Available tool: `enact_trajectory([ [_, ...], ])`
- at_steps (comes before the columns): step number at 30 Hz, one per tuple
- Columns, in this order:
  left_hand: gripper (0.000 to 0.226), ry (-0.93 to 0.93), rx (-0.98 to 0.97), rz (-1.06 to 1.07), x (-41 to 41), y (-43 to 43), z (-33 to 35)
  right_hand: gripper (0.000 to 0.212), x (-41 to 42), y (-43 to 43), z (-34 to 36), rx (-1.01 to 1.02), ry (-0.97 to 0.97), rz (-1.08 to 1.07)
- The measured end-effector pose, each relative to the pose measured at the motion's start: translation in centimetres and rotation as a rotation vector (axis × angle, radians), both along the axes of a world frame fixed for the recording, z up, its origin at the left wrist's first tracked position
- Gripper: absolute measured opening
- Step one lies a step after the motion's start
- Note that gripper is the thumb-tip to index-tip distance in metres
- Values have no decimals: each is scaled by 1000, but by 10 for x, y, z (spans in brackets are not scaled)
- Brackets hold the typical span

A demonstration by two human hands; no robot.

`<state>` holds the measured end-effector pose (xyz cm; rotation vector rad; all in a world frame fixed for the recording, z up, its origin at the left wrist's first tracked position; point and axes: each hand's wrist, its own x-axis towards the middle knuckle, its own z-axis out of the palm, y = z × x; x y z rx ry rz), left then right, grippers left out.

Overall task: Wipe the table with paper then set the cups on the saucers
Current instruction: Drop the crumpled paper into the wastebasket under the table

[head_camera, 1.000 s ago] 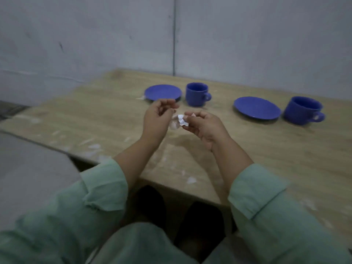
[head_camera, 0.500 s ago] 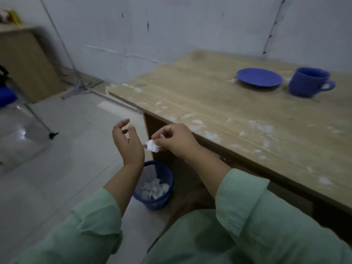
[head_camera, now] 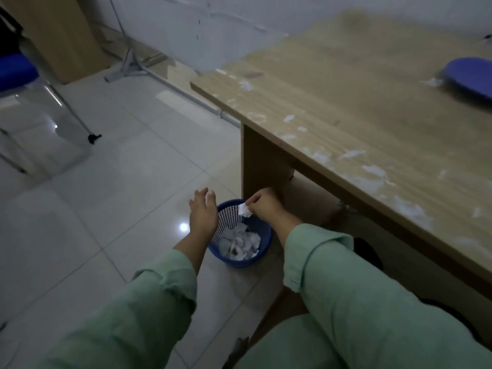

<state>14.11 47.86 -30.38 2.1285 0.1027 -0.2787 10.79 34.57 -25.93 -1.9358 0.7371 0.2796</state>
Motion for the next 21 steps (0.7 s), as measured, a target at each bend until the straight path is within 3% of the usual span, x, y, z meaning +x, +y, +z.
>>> enact_trajectory([
  [12, 49, 49, 22, 9, 9, -16, -21, 36, 10, -2, -24, 63, 95, 111],
  [21, 47, -130, -45, 55, -3, -15, 3, 32, -12, 0, 2, 66, -69, 136],
])
